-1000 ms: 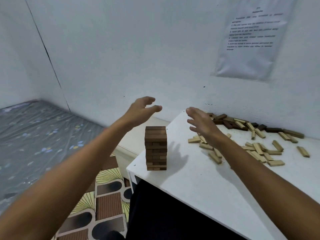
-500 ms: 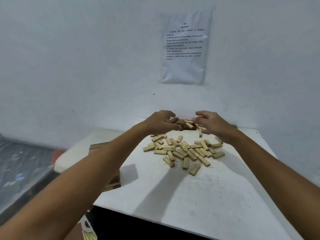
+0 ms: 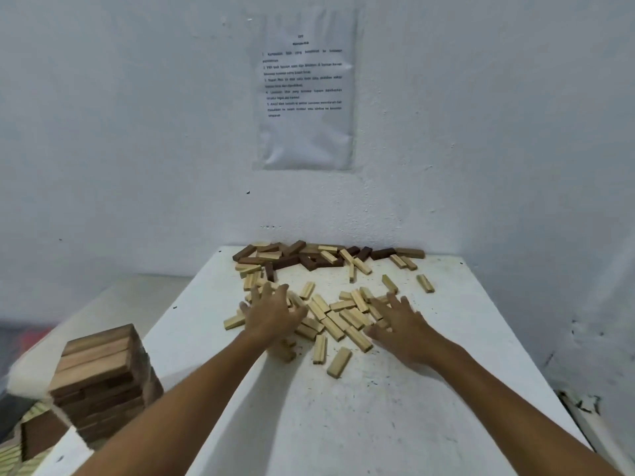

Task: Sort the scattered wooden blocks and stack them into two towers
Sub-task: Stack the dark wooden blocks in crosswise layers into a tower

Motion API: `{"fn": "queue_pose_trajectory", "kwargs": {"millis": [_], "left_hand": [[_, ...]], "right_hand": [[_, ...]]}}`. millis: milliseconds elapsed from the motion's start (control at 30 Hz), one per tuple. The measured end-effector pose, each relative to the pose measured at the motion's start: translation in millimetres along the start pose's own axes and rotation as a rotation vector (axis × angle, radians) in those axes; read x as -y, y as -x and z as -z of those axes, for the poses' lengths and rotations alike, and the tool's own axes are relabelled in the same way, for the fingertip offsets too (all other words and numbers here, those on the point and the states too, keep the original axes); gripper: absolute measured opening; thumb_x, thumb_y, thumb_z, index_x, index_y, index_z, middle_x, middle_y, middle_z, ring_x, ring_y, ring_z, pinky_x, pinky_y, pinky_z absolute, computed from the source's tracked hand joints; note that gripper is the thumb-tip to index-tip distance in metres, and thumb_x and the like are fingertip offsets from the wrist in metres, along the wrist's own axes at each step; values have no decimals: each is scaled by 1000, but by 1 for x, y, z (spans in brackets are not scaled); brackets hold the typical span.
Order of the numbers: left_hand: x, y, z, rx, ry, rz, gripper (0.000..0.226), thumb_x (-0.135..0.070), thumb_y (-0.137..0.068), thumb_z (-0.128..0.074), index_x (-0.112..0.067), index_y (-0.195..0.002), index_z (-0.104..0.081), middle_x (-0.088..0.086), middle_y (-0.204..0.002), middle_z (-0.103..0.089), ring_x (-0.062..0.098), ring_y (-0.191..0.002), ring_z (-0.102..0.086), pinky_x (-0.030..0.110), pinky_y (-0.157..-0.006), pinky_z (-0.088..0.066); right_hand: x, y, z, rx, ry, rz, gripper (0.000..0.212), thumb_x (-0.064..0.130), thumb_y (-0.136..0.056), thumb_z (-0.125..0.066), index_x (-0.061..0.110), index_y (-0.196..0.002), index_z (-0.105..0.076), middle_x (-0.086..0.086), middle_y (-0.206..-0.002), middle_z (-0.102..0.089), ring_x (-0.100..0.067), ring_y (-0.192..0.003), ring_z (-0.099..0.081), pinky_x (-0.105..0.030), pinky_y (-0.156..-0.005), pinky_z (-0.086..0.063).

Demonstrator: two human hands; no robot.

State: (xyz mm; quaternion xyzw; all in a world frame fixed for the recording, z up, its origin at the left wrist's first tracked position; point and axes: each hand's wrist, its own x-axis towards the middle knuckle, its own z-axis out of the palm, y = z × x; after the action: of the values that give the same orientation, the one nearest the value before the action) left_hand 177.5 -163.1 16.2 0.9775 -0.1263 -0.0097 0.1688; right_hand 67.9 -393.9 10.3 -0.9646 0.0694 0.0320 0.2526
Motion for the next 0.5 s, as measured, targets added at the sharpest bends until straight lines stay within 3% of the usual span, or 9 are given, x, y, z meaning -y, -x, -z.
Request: {"fn": "queue_pose_trajectory", "kwargs": {"millis": [100,233,300,367,433,500], "left_hand": [[9,-8,-21,-2,-84,0,67,-64,-93,-33,-27,-149,-27,12,-161,-12,38,-148,1,63,-114,-3],[2,-14,-36,12,-148,-102,81,-73,-81,-7,-28,-143,-34,10,-155,-28,34,-148,-5,62,-113,7],[-5,-19,-35,-42,-48,-147,65,-67,-89,-20,-29,-132,-50,3,-147,-42,26,-144,-22,59,-115,3],[-8,-29,-35,-161,64,-191,51,-56,-90,-35,-26,-120,-64,0,-139,-52,19,-135,-37,50,-115,-11],[-8,-41,-33,-245,151,-237,50,-48,-84,-43,-20,-117,-69,2,-132,-58,19,-127,-44,40,-108,-27],[-9,-58,-32,-233,205,-282,49,-43,-83,-48,-15,-118,-68,4,-130,-59,19,-124,-45,32,-102,-34]], "right_hand": [[-6,-11,-12,18,89,18,69,61,-97,-27,31,-155,-5,-4,-163,8,-23,-149,13,-50,-119,5],[-1,-35,-15,3,68,67,65,58,-99,-24,27,-155,-12,-4,-163,3,-21,-149,12,-44,-120,6],[2,-48,-12,-34,-32,93,62,55,-99,-33,25,-153,-25,0,-163,-6,-22,-150,3,-42,-121,0],[1,-62,-5,-119,-151,131,55,52,-98,-42,25,-145,-43,3,-159,-23,-23,-147,-17,-43,-118,-19],[-2,-78,6,-207,-236,187,42,42,-98,-50,21,-133,-56,3,-148,-42,-15,-135,-38,-27,-106,-34],[-12,-99,18,-268,-281,212,32,29,-98,-54,17,-126,-61,2,-136,-53,-12,-125,-48,-19,-94,-36]]}}
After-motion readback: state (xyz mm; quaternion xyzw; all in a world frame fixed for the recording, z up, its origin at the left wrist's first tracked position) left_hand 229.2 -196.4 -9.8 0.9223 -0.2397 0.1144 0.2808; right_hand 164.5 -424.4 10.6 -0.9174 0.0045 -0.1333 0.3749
